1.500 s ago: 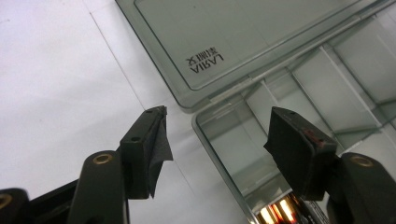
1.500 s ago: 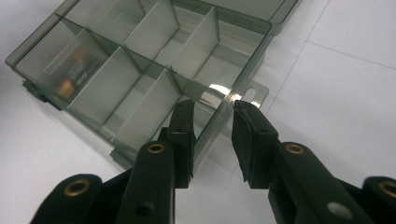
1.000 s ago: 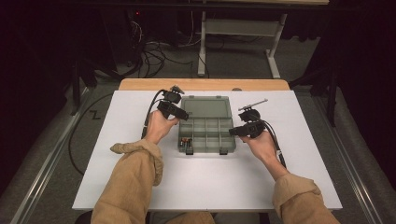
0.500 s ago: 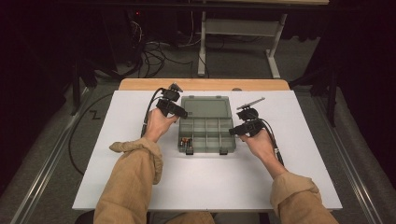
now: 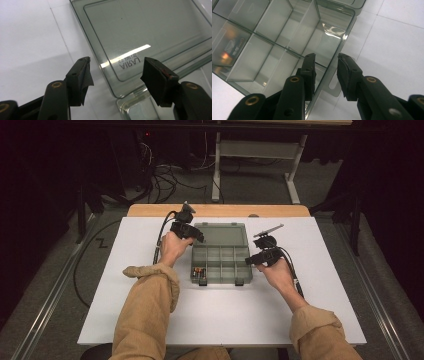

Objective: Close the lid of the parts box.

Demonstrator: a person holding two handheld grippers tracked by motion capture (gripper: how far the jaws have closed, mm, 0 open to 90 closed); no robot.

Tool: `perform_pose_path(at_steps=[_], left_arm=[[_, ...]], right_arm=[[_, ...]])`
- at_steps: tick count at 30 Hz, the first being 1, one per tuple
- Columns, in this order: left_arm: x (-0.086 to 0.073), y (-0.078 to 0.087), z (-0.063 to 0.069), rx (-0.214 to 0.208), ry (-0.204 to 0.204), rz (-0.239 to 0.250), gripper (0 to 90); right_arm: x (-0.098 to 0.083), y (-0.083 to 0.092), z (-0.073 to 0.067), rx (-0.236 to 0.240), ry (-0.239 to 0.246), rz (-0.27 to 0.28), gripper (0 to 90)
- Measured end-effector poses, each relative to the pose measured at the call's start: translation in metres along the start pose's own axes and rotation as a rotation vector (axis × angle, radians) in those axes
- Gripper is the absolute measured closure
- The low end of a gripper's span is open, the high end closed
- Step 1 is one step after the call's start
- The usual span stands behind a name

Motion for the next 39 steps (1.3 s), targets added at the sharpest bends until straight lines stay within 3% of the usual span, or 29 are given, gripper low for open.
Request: perform_pose_path(at_steps=[4, 7, 16, 20, 29, 32, 37, 38, 39], left_arm=[[0.000, -0.007, -0.002, -0.015, 0.060, -0.005, 40.5], [-0.003, -0.012, -0.004, -0.004, 0.072, -0.021, 40.7], [-0.001, -0.019, -0.005, -0.037, 0.164, -0.039, 37.7], [-0.001, -0.019, -0.006, -0.043, 0.166, -0.041, 37.9], [-0.001, -0.017, -0.006, -0.064, 0.212, -0.063, 40.4], [0.000, -0.015, -0.005, -0.075, 0.205, -0.061, 41.3], [0.004, -0.008, -0.001, -0.079, 0.172, -0.027, 42.9], [0.000, -0.001, -0.004, -0.114, 0.075, -0.096, 43.5], [0.006, -0.004, 0.000, -0.087, 0.162, -0.015, 44.1]], right_arm=[[0.000, 0.000, 0.000, 0.001, 0.001, -0.003, 69.6], [0.000, 0.000, 0.000, -0.001, -0.003, -0.007, 69.6], [0.001, 0.000, 0.000, -0.003, -0.004, -0.017, 69.6], [0.000, 0.000, 0.000, -0.001, -0.001, -0.015, 69.6], [0.001, 0.000, 0.000, -0.002, -0.006, -0.023, 69.7], [0.001, 0.000, 0.000, 0.000, 0.000, -0.024, 69.7], [0.002, 0.000, 0.000, -0.004, -0.002, -0.035, 69.8], [0.002, 0.000, 0.000, -0.003, -0.002, -0.033, 69.9], [0.002, 0.000, 0.000, -0.002, -0.001, -0.033, 69.9]])
Point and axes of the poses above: each handheld gripper's, and its own axes: y roughly backward along the jaws, x roughly out of its top, z roughly to its right, the point moved 5 cm from there along -y, roughly forward along the jaws, and after that the axes turned 12 degrees about -y, right-handed, at the moved point
